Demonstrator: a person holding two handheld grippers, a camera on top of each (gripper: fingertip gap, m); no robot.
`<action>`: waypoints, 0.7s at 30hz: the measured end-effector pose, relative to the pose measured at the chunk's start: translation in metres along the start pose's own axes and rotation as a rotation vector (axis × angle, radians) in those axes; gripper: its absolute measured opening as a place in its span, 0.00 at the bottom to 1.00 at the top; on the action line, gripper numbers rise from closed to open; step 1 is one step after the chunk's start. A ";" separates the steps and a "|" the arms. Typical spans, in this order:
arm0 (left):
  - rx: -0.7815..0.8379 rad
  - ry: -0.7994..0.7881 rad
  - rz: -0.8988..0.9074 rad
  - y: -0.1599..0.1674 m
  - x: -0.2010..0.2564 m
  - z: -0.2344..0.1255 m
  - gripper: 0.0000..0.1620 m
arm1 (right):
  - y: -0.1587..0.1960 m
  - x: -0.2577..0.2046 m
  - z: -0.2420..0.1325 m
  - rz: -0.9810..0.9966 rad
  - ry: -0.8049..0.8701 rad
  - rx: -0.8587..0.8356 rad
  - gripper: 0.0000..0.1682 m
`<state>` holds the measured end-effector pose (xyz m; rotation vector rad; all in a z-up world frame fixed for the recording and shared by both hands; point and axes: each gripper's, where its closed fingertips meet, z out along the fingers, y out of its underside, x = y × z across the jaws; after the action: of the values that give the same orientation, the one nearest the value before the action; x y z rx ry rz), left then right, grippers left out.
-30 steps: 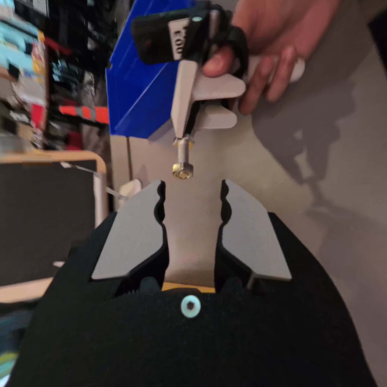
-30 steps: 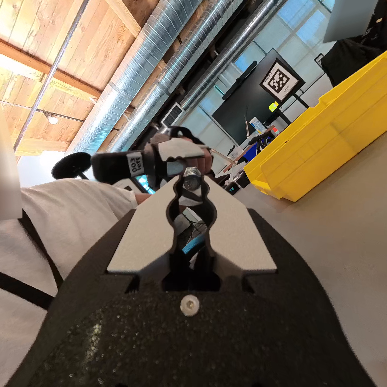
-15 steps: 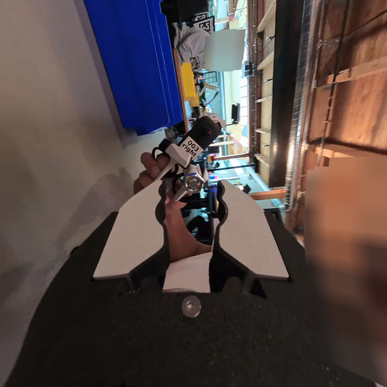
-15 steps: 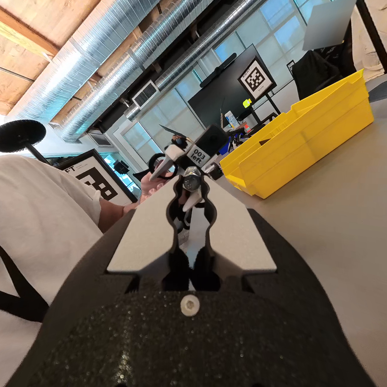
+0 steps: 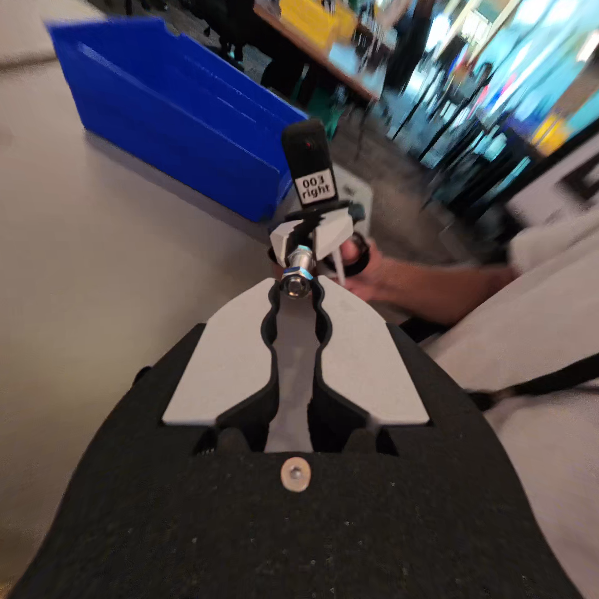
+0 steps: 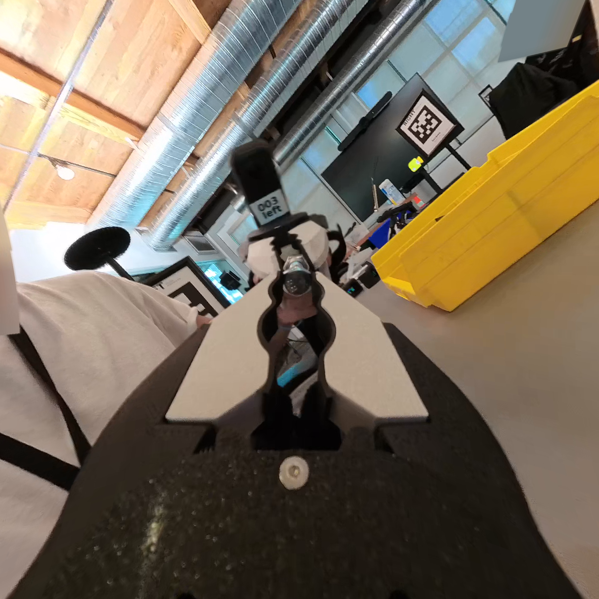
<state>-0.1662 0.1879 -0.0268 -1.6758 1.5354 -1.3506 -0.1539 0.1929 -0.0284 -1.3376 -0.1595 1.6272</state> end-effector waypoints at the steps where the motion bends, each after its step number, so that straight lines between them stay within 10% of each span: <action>1: -0.048 -0.050 0.160 0.002 -0.001 0.001 0.11 | -0.001 0.000 -0.001 0.018 -0.008 0.009 0.09; 11: -0.460 -0.487 1.734 0.003 -0.029 0.004 0.11 | 0.003 0.019 -0.004 0.174 0.019 0.021 0.09; 15: -0.468 -0.479 1.589 0.007 -0.029 0.002 0.11 | 0.003 0.019 -0.004 0.153 0.028 0.021 0.10; 21: -0.215 -0.394 0.647 0.007 -0.021 -0.003 0.33 | -0.003 0.020 -0.009 0.113 0.054 0.031 0.09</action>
<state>-0.1696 0.2064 -0.0379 -1.2761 1.7935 -0.5060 -0.1429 0.2052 -0.0437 -1.3867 -0.0272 1.6787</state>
